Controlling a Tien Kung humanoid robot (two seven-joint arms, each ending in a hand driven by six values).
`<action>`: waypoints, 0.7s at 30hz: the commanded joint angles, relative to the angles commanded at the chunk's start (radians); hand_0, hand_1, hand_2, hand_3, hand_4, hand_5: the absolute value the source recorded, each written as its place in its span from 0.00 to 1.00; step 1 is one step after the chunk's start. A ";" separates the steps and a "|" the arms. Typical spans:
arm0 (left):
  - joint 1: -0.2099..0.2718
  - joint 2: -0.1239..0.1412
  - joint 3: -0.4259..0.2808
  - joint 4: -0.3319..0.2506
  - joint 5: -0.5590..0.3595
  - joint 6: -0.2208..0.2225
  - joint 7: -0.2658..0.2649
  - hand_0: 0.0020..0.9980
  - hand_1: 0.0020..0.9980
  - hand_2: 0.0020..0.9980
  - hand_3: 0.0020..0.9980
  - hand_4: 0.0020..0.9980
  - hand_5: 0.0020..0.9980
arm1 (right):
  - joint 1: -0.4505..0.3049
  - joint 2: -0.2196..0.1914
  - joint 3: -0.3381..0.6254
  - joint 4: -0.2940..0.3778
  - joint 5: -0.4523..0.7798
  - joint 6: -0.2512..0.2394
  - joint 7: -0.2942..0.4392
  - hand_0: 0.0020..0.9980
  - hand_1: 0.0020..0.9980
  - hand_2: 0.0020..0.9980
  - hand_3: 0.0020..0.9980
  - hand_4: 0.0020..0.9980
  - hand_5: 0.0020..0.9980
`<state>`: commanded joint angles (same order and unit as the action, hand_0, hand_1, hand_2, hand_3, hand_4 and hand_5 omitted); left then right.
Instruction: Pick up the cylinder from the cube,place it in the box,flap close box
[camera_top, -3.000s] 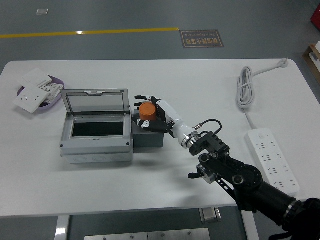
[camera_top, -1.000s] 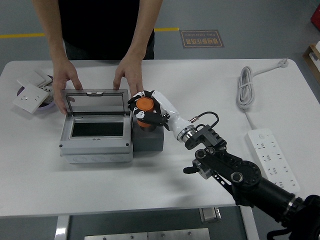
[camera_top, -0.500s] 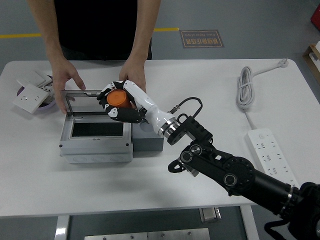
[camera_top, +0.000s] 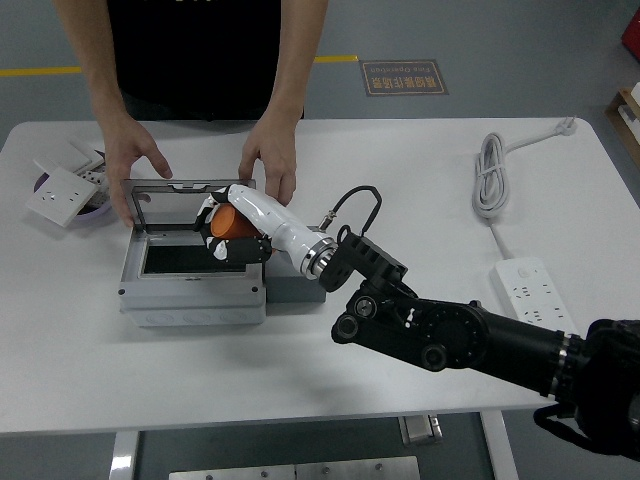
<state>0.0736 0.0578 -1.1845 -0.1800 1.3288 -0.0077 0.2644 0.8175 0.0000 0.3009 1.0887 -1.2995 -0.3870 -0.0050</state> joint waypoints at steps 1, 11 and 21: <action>0.000 0.001 0.000 0.000 0.001 0.000 0.000 0.92 0.85 0.86 0.95 0.00 0.00 | 0.003 0.000 -0.009 -0.006 0.002 -0.003 -0.003 0.16 0.29 0.37 0.24 0.00 0.00; 0.003 0.004 -0.006 0.000 0.007 -0.002 0.005 0.92 0.85 0.86 0.95 0.00 0.00 | 0.038 0.000 -0.066 0.005 0.013 -0.019 -0.029 0.17 0.29 0.37 0.24 0.00 0.00; 0.004 0.010 -0.035 0.000 0.037 -0.004 0.013 0.92 0.85 0.86 0.95 0.00 0.00 | 0.071 0.000 -0.106 0.001 0.014 -0.006 -0.050 0.16 0.29 0.37 0.24 0.00 0.00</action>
<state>0.0774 0.0680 -1.2190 -0.1800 1.3657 -0.0120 0.2775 0.8886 0.0000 0.1948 1.0898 -1.2860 -0.3930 -0.0552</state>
